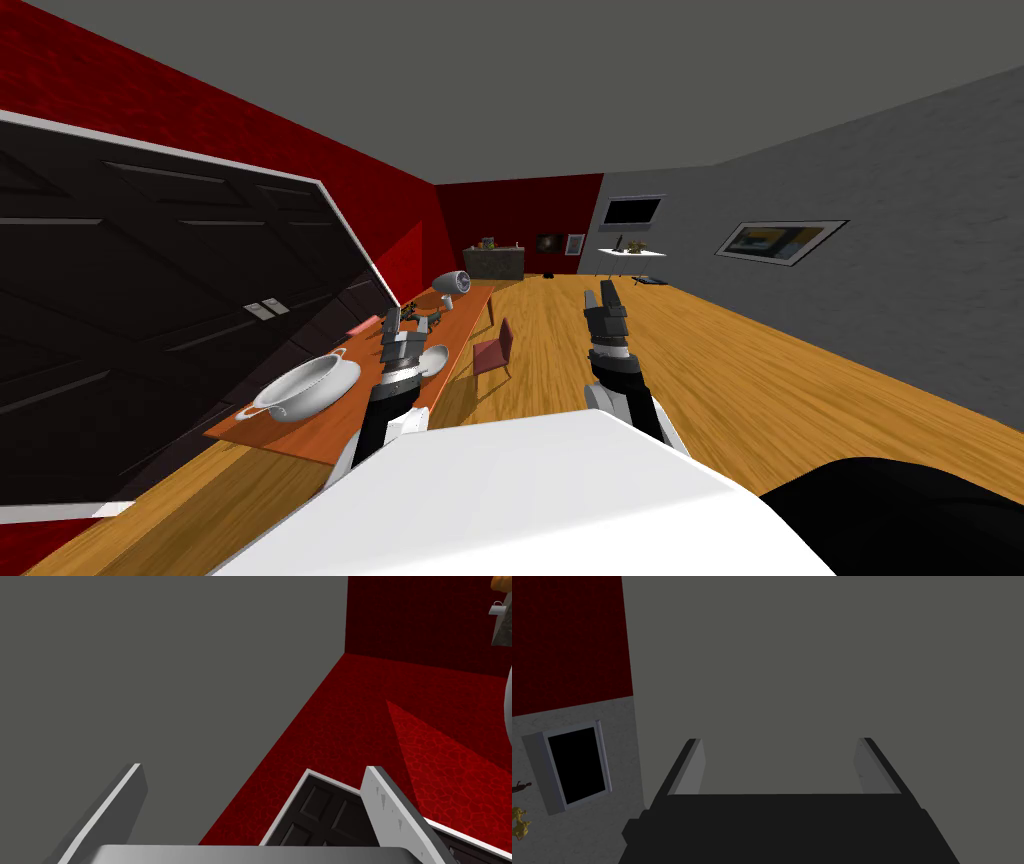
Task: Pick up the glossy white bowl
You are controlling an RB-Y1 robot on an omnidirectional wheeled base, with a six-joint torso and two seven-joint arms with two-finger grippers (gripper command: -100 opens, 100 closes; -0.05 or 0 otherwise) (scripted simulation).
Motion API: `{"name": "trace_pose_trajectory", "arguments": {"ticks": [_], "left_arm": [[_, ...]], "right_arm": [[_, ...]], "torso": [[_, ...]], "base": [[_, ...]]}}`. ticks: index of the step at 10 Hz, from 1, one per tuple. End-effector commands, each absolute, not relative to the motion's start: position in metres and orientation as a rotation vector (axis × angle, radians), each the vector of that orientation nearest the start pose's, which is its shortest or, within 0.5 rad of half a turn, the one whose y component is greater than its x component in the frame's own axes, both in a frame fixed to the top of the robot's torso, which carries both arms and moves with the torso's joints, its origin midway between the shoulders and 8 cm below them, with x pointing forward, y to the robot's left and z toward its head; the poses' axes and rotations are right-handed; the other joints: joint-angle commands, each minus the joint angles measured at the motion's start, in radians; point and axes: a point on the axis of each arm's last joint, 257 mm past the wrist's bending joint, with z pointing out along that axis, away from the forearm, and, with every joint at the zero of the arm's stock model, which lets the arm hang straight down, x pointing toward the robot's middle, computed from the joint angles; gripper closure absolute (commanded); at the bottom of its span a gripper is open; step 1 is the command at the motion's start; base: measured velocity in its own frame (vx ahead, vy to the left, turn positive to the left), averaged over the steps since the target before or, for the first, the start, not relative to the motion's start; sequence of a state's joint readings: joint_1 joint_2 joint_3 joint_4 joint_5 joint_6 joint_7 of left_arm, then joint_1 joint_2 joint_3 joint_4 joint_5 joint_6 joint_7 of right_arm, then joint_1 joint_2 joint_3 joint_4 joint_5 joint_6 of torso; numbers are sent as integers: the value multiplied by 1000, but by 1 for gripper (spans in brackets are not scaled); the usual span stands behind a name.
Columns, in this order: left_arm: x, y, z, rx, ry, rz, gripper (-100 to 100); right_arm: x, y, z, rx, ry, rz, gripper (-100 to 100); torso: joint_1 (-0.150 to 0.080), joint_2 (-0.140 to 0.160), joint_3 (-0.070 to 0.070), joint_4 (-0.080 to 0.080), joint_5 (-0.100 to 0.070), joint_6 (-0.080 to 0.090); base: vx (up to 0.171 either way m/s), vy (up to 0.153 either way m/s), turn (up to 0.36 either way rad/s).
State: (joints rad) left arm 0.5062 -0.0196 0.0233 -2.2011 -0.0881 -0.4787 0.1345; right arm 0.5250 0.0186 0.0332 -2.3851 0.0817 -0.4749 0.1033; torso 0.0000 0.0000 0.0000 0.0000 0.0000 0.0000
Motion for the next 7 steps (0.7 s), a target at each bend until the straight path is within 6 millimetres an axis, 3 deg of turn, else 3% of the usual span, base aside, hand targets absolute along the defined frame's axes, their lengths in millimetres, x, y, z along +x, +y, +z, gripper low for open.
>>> {"name": "trace_pose_trajectory", "arguments": {"ticks": [1, 7], "left_arm": [[367, 286, -24, -763, 726, -1307, -100], [390, 301, -54, -847, 857, -1239, -100]], "right_arm": [[327, -261, 58, 541, 625, 1187, 0], [327, -261, 58, 541, 625, 1187, 0]], "torso": [[0, 0, 0, 0, 0, 0], [1, 3, 2, 1, 0, 0]], "base": [[-27, 3, 60], [-53, 3, 57]]}}
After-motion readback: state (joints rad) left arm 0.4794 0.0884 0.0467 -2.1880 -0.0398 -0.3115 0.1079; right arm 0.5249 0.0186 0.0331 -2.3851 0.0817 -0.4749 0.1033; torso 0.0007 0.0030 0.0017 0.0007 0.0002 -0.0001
